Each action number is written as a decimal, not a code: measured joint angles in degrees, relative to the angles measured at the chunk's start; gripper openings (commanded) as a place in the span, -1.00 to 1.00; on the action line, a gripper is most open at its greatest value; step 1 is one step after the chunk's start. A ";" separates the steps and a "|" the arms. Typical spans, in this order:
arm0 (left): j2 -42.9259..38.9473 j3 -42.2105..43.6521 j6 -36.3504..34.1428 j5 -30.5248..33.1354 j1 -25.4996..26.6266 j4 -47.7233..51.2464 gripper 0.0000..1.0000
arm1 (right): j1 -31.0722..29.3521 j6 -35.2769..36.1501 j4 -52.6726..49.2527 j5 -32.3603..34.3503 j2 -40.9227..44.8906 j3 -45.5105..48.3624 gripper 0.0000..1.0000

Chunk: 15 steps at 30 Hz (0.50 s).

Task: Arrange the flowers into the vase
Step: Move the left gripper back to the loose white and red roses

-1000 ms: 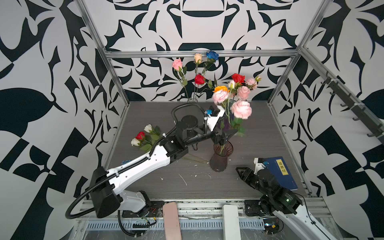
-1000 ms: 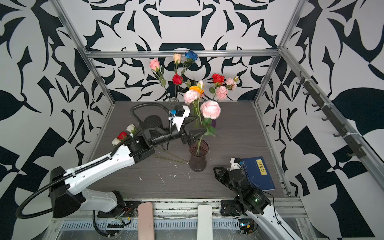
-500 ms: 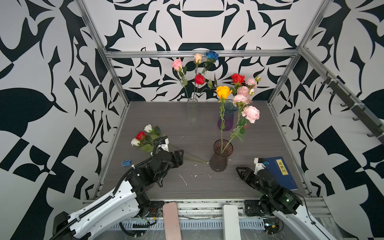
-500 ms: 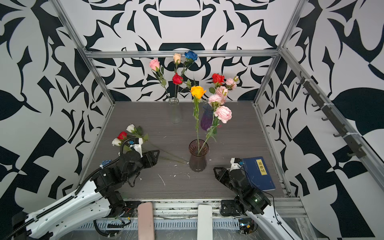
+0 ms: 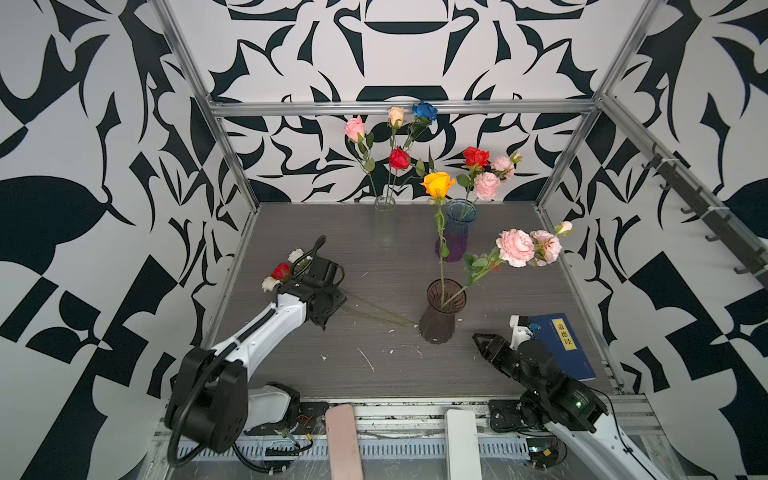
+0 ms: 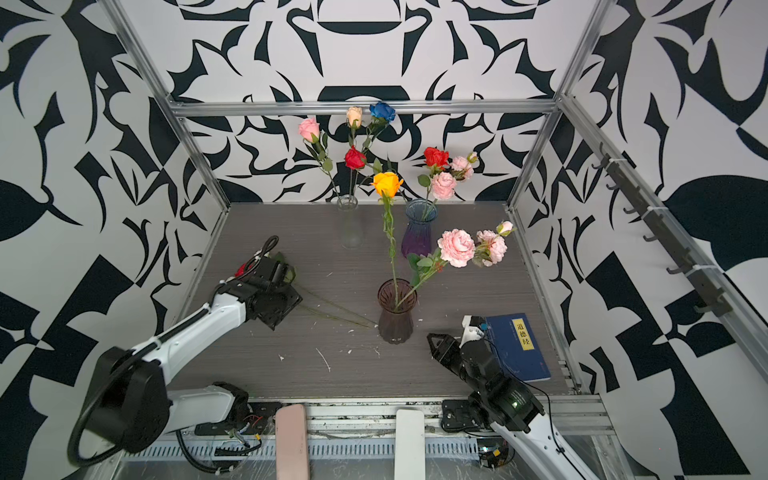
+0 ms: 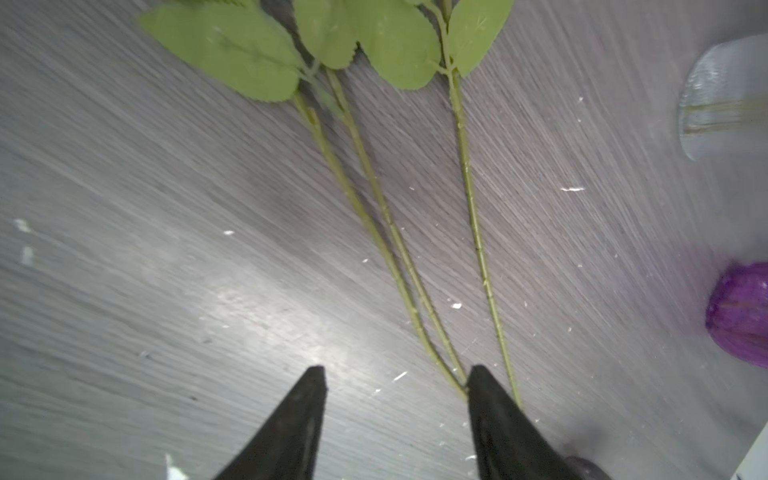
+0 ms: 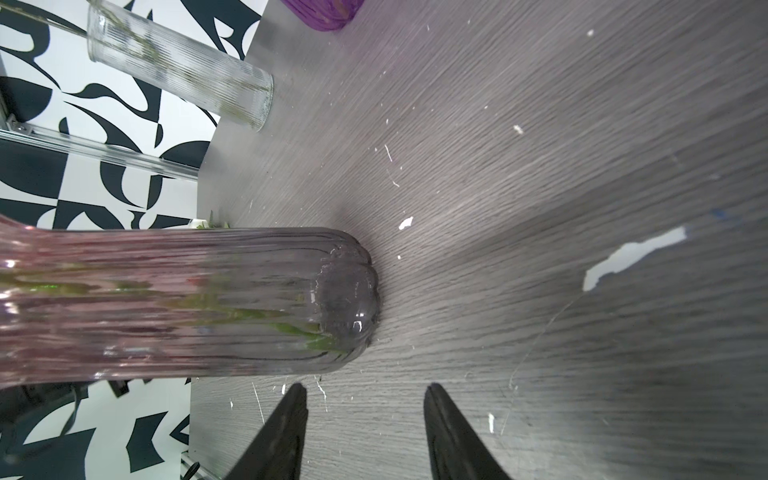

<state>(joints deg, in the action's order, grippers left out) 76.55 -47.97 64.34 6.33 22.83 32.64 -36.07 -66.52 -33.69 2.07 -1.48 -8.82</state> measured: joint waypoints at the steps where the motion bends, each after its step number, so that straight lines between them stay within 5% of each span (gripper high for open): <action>1: 2.23 -1.86 0.46 -0.17 -0.02 0.35 0.11 | 0.00 0.00 -0.13 0.04 0.07 0.00 -0.01; 13: 18.62 -7.87 5.11 -0.15 -2.82 4.24 0.06 | 0.00 0.00 -1.36 0.11 0.07 -0.07 -0.01; 15: 20.22 -8.13 5.40 -0.33 -3.32 4.50 -0.18 | 0.00 0.02 -1.44 0.11 0.07 -0.07 -0.01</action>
<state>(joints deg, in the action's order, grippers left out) 96.77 -56.10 69.73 6.00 19.51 37.15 -36.07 -66.50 -35.14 2.17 -1.41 -8.88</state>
